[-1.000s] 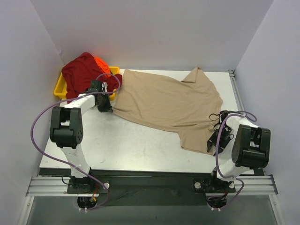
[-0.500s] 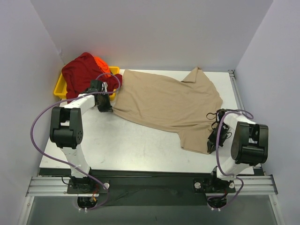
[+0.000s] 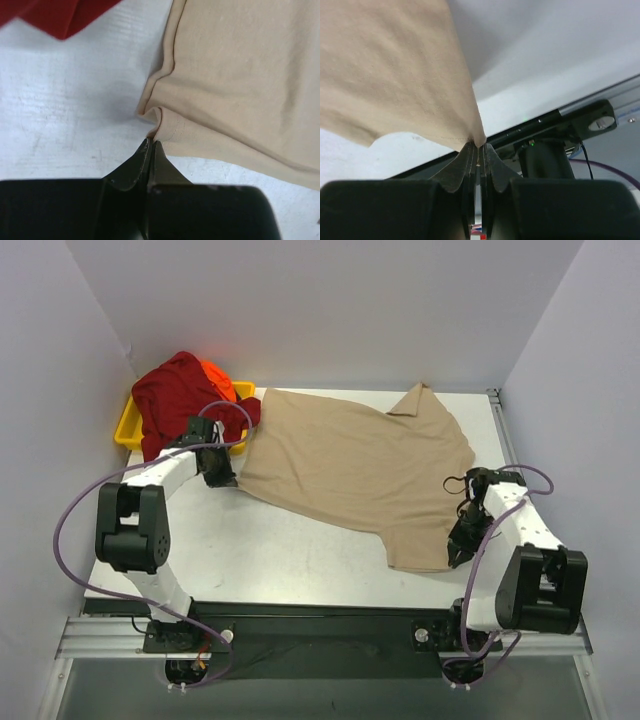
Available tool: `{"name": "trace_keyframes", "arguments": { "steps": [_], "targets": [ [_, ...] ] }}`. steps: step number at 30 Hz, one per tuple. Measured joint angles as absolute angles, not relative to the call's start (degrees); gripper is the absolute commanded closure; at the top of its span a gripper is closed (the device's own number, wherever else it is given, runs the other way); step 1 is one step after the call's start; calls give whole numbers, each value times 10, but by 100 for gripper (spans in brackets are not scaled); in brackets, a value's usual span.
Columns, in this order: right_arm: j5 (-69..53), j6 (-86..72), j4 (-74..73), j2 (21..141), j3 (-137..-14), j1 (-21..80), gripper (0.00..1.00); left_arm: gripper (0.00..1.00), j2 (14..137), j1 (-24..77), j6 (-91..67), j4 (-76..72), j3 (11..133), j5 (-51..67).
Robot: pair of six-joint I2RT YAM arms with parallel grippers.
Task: Fold and stack the t-shirts
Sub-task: Grap the side of the flattened tshirt closest away from the robot with both arms
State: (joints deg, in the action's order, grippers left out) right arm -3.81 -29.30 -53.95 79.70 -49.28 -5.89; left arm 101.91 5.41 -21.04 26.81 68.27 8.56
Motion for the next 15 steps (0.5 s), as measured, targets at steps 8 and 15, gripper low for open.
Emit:
{"name": "trace_keyframes", "arguments": {
  "steps": [8,15],
  "targets": [
    [-39,-300,-626,718,-498,-52,100,100,957,54,-241,295,632,75],
    [-53,-313,-670,678,-507,-38,100,100,899,54,-265,333,605,57]
  ]
}}
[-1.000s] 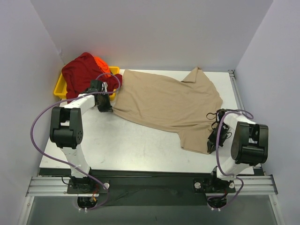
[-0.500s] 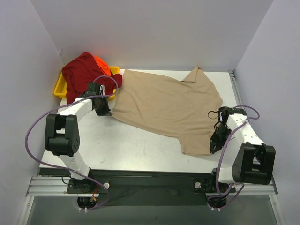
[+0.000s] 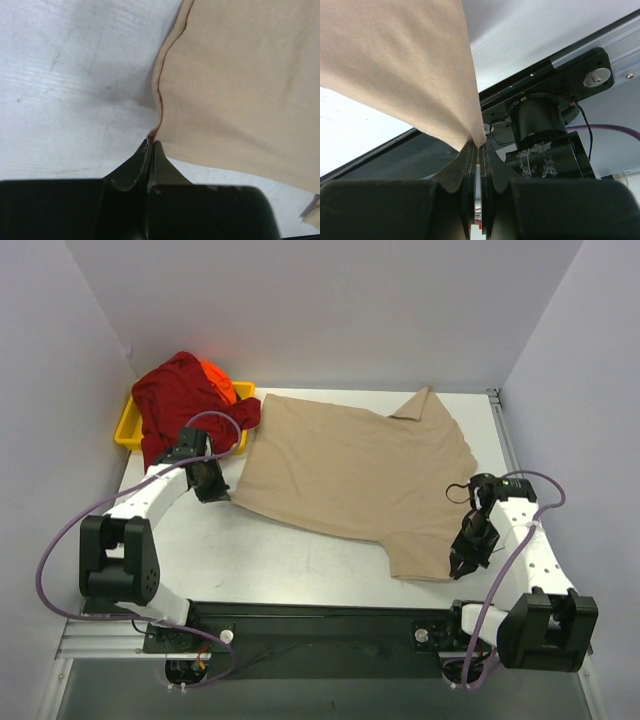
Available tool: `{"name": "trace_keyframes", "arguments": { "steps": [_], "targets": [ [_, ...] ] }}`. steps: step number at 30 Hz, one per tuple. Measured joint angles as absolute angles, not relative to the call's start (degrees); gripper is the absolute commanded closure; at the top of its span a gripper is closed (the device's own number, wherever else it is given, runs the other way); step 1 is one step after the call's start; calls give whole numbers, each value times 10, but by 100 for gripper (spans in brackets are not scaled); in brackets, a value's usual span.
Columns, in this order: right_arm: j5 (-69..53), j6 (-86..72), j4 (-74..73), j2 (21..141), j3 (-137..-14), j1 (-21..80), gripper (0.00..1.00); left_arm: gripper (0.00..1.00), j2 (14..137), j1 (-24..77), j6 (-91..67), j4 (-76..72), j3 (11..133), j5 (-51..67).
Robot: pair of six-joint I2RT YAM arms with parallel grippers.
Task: Fold and stack the t-shirts
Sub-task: Grap the side of the flattened tshirt closest away from the robot with both arms
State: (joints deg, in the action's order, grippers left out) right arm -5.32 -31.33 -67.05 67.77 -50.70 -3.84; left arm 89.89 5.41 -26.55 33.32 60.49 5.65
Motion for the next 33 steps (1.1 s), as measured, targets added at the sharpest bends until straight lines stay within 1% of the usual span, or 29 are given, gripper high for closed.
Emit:
{"name": "trace_keyframes", "arguments": {
  "steps": [12,18,24,33],
  "targets": [
    [-72,-334,-721,586,-507,-25,100,100,769,54,-311,405,542,34],
    [-80,-338,-732,583,-515,-22,100,100,720,54,-326,422,515,34],
    [-82,-343,-731,620,-561,-22,100,100,757,54,-328,418,527,47],
    [-86,-341,-678,722,-667,-57,100,100,857,54,-326,395,637,66]
  ]
}}
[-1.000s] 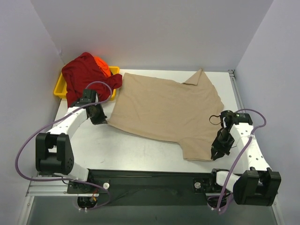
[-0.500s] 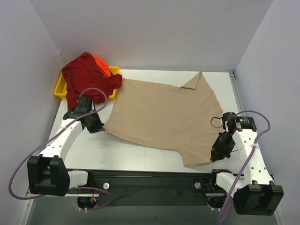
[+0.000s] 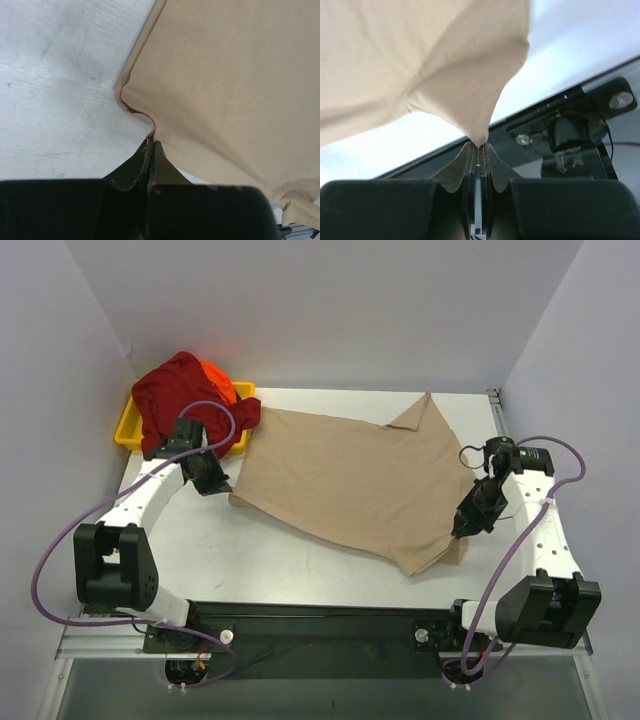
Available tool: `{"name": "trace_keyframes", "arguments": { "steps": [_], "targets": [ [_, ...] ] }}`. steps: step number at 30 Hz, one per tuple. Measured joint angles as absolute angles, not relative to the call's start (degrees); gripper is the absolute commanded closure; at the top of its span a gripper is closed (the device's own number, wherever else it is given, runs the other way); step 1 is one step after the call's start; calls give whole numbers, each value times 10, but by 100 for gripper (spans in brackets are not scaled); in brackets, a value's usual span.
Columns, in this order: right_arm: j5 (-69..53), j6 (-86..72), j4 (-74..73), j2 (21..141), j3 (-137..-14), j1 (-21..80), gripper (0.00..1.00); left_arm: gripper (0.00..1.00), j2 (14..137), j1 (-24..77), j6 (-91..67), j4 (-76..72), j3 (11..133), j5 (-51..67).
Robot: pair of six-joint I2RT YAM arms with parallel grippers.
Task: Fold and stack the t-shirts
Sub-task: Grap the side of the flattened tshirt closest away from the robot with both arms, then fold the flattened tshirt in 1/3 of the way
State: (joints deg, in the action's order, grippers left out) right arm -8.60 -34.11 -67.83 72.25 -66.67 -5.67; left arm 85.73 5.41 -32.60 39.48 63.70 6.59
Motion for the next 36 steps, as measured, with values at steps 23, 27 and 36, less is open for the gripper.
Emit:
{"name": "trace_keyframes", "arguments": {
  "steps": [23,27,36],
  "targets": [
    [-93,-301,-612,1023,-949,-97,100,100,1014,54,-323,374,793,85],
    [-94,-299,-611,1059,-987,-98,100,100,1041,53,-321,375,818,86],
    [-95,-295,-609,1106,-1023,-101,100,100,1085,49,-313,375,859,89]
  ]
}}
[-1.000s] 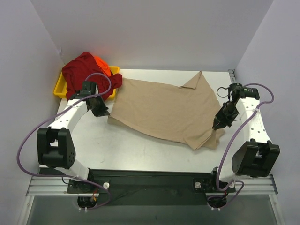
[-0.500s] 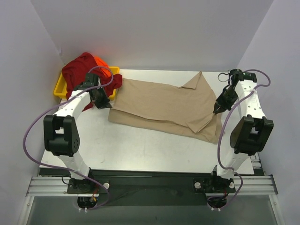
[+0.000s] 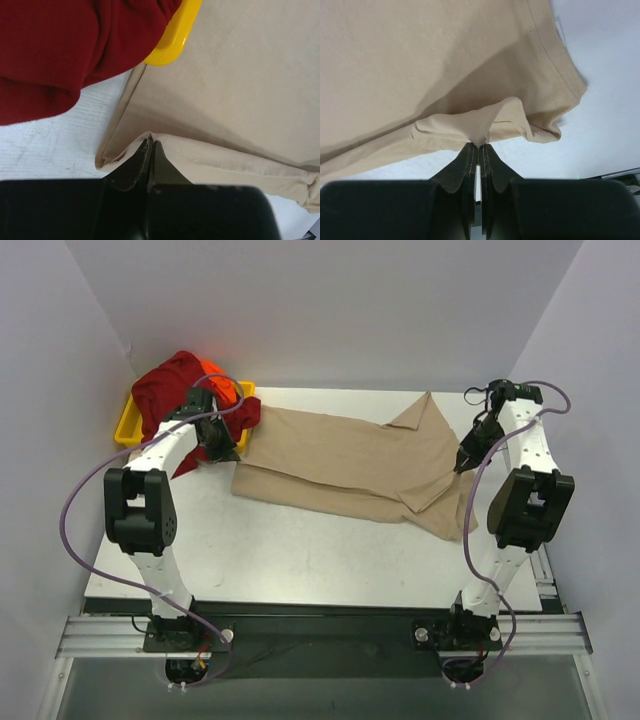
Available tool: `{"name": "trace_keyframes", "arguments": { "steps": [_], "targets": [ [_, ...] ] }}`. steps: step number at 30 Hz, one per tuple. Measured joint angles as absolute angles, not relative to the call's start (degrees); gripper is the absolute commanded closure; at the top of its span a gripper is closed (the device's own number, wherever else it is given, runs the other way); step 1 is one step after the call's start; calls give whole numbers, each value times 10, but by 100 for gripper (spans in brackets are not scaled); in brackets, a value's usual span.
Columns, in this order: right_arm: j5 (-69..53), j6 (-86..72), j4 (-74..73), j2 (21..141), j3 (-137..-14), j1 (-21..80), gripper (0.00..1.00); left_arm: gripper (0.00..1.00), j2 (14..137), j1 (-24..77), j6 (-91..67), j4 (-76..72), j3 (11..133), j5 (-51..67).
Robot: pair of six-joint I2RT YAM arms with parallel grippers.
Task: Fold and stack the t-shirts
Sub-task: Fold the flattened tshirt in 1/3 of the way
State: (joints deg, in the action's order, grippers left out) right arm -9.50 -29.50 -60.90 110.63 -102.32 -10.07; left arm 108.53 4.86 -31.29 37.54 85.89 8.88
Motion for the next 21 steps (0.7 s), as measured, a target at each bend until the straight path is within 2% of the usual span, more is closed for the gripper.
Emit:
{"name": "trace_keyframes", "arguments": {
  "steps": [3,4,6,7,8,11,14,18,21],
  "targets": [
    [-95,-292,-609,1121,-1032,-101,100,82,1097,49,-310,375,875,91],
    [-95,-290,-609,1126,-1036,-102,100,67,1100,49,-308,375,878,92],
    [-95,-288,-610,1139,-1046,-102,98,60,1105,49,-306,375,886,93],
    [-96,-287,-611,1145,-1054,-102,91,58,1106,48,-307,375,889,93],
    [-100,-285,-610,1155,-1064,-102,71,53,1108,48,-306,375,893,95],
    [-116,-278,-611,1183,-1098,-102,48,48,1108,48,-304,375,901,97],
    [-131,-268,-603,1202,-1125,-102,41,47,1108,48,-302,373,905,98],
    [-140,-251,-598,1198,-1119,-105,41,47,1103,55,-298,360,895,97],
    [-140,-231,-578,1164,-1050,-109,44,46,1079,71,-300,337,854,98]
  ]
}}
